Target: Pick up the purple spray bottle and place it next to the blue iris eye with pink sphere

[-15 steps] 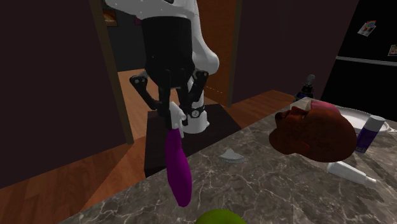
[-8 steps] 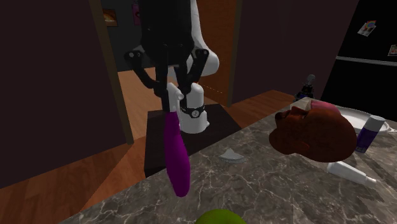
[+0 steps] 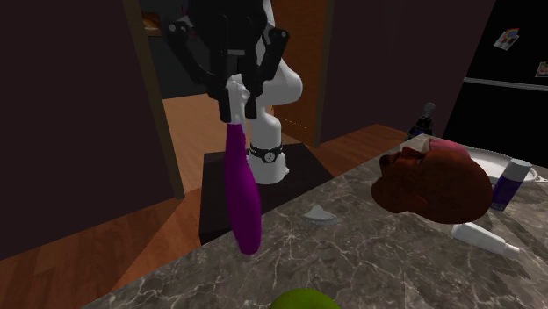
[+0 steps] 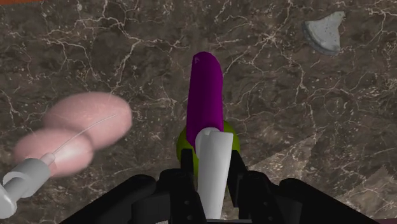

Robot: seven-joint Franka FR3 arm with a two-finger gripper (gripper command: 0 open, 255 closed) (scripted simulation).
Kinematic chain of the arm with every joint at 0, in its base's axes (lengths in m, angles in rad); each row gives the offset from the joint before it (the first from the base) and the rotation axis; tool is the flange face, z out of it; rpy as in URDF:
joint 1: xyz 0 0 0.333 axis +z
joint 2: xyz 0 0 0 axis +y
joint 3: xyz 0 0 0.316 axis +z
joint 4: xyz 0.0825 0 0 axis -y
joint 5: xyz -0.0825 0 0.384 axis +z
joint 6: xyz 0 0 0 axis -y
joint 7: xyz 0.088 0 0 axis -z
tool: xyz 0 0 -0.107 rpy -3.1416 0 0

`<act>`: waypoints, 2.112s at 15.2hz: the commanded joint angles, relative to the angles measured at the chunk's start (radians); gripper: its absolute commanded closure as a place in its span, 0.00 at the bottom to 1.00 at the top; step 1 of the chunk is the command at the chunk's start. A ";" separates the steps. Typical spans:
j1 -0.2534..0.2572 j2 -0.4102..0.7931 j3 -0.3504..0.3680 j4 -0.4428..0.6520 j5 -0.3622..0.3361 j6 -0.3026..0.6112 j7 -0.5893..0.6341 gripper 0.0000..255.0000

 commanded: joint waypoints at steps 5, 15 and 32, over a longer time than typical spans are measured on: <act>0.003 0.004 0.006 0.086 0.004 -0.082 0.001 1.00; 0.010 0.028 0.010 0.243 0.014 -0.215 -0.002 1.00; 0.019 0.123 0.004 0.567 0.039 -0.447 -0.017 1.00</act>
